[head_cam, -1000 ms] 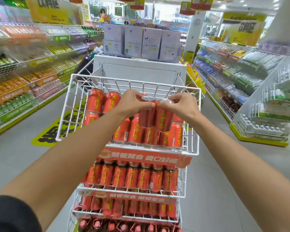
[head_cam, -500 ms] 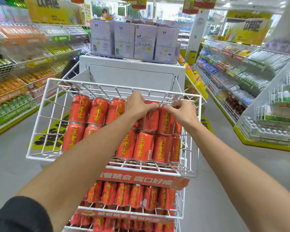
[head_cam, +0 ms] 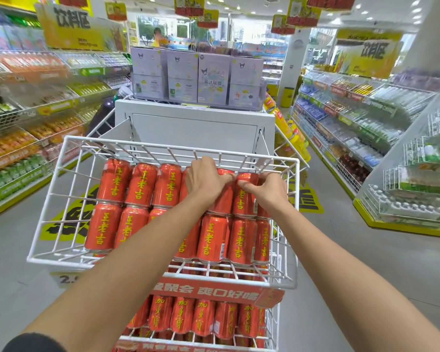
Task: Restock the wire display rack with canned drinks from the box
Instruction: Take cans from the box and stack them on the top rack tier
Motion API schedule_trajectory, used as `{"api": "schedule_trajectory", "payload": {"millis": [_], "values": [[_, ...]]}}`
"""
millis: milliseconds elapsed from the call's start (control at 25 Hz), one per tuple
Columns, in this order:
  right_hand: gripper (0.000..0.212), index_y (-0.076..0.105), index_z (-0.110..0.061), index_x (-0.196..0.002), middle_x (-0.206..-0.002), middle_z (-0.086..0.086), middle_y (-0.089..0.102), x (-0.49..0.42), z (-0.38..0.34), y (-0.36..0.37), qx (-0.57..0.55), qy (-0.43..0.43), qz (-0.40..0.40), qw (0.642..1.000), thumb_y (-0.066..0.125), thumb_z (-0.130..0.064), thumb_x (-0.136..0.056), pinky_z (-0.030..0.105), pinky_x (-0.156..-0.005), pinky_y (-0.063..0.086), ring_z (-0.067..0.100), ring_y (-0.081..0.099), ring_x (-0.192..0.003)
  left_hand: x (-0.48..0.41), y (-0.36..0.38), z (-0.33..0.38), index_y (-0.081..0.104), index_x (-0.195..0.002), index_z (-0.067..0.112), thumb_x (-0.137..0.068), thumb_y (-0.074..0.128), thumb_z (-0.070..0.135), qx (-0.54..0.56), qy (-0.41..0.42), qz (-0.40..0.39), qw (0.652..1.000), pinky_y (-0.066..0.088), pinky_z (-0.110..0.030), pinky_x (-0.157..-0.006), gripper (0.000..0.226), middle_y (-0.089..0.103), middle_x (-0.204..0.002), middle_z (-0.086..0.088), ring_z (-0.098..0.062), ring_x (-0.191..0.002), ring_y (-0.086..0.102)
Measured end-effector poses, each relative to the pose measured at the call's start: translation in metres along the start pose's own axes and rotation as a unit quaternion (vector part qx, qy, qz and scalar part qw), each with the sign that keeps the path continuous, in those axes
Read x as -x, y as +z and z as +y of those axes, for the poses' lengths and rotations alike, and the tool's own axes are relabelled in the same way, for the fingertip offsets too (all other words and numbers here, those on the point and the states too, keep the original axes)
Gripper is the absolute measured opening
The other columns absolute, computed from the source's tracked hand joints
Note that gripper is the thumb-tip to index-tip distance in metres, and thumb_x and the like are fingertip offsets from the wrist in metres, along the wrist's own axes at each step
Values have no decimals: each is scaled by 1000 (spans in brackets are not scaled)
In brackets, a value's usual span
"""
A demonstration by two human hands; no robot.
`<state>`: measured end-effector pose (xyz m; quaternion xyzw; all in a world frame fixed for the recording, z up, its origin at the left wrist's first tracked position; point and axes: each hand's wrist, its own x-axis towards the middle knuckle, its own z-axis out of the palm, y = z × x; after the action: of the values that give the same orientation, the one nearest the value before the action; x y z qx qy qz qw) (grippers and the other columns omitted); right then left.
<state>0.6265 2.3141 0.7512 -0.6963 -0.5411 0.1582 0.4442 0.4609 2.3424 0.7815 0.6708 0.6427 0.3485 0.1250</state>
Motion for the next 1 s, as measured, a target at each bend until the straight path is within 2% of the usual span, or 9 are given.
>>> {"api": "schedule_trajectory", "payload": {"millis": [80,200,320,480,600,880,1000], "values": [[40,79,-13,-96,-85,5,78,-4,2,3,-5,14,2,1000,86,-48,-77,33,-75,56,19,72,-85,0,2,2,59,-73,13,-71,82,61,-14,13,-1,1000,43,-36,-68,53,72,-96,-22,-43,-97,68],[39,78,-11,-100,-90,10,77,-9,5,5,6,23,-8,1000,84,-46,-82,34,-76,54,25,71,-89,1,5,6,67,-94,7,-78,79,57,-39,23,-9,999,47,-39,-74,54,70,-110,-23,-45,-107,65],[41,78,-13,-102,-92,12,77,-13,9,6,20,23,-9,1000,81,-49,-83,37,-79,56,28,71,-93,-1,4,8,65,-107,5,-82,78,53,-52,34,-19,998,50,-41,-82,56,67,-118,-23,-45,-114,62],[47,76,-10,-97,-91,14,74,-16,16,13,53,33,3,998,78,-55,-83,38,-74,54,33,69,-90,-1,3,7,63,-113,5,-84,77,51,-70,45,-23,996,50,-42,-86,56,65,-122,-23,-46,-117,60],[52,74,-14,-92,-93,17,71,-20,23,20,80,33,13,996,76,-64,-80,34,-69,48,36,68,-89,-3,4,9,65,-112,5,-83,79,48,-73,40,-21,996,51,-43,-85,53,66,-120,-22,-45,-116,62],[52,73,-13,-88,-90,12,72,-22,19,15,89,43,-14,995,78,-64,-76,40,-75,59,32,69,-88,-3,2,9,66,-106,5,-79,81,51,-61,29,-24,997,50,-41,-82,55,67,-117,-23,-45,-114,62],[53,70,-10,-85,-91,14,72,-21,12,11,112,41,-31,992,76,-63,-78,42,-76,58,35,68,-90,-1,2,6,60,-87,11,-81,77,49,-36,24,-38,998,42,-37,-74,42,68,-111,-24,-44,-111,62]]}}
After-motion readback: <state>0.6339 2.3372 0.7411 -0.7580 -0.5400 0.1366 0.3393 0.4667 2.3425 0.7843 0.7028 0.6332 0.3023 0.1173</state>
